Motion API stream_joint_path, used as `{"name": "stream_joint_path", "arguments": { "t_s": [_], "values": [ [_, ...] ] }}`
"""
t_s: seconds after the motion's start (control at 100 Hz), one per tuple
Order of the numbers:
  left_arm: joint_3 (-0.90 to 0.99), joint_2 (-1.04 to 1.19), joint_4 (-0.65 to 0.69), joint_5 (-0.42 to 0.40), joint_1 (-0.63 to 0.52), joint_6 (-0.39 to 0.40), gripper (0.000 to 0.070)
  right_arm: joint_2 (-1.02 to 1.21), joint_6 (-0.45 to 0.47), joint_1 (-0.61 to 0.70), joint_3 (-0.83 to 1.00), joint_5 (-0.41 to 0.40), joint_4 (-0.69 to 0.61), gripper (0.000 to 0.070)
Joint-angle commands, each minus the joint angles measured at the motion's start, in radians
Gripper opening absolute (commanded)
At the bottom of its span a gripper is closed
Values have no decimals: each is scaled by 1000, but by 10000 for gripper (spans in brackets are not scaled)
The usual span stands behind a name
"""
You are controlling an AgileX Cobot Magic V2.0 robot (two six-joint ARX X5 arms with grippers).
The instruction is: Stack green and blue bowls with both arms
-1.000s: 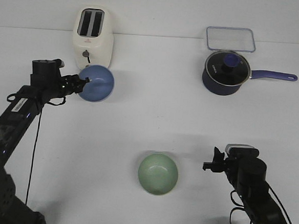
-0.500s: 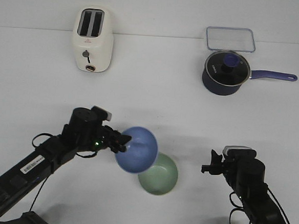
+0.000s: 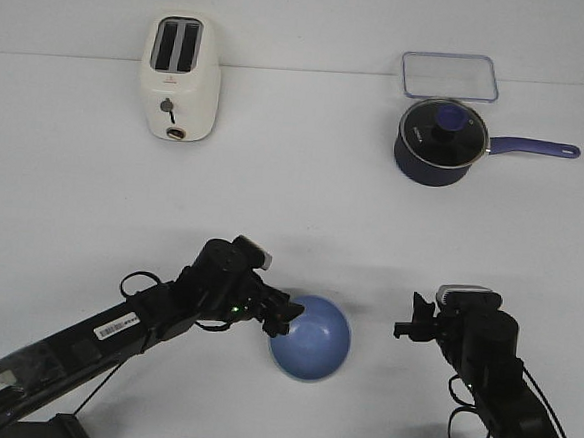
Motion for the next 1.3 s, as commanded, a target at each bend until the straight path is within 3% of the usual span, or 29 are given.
{"name": "stream_joint_path", "arguments": {
  "t_s": [0.0, 0.17, 0.31, 0.38, 0.45, 0.52, 0.63, 0.79, 0.9, 1.29],
  "values": [
    [14, 4, 6, 1, -7, -3, 387, 4, -5, 2, 3, -2, 10, 267],
    [14, -81, -22, -35, 56, 31, 382, 4, -14, 2, 3, 2, 14, 267],
    [14, -204, -74, -229, 143, 110, 358, -6, -36, 2, 3, 6, 40, 257],
    [14, -272, -112, -346, 193, 174, 225, -23, -37, 2, 3, 7, 60, 176],
    [13, -335, -152, -445, 248, 249, 0, -52, -39, 2, 3, 13, 71, 13],
    [10, -395, -188, -512, 306, 291, 12, -105, -40, 2, 2, 34, 79, 0],
    [-69, -519, -150, -517, 397, 305, 12, -245, -46, 2, -45, 62, 140, 0],
    [-372, -805, 163, -517, 499, 304, 12, -494, -76, 2, -198, 63, 300, 0],
    [-524, -951, 316, -519, 544, 304, 12, -570, -63, 2, -252, 97, 304, 0],
    [-549, -1081, 301, -519, 573, 304, 14, -579, -61, 2, -252, 108, 315, 0]
  ]
}}
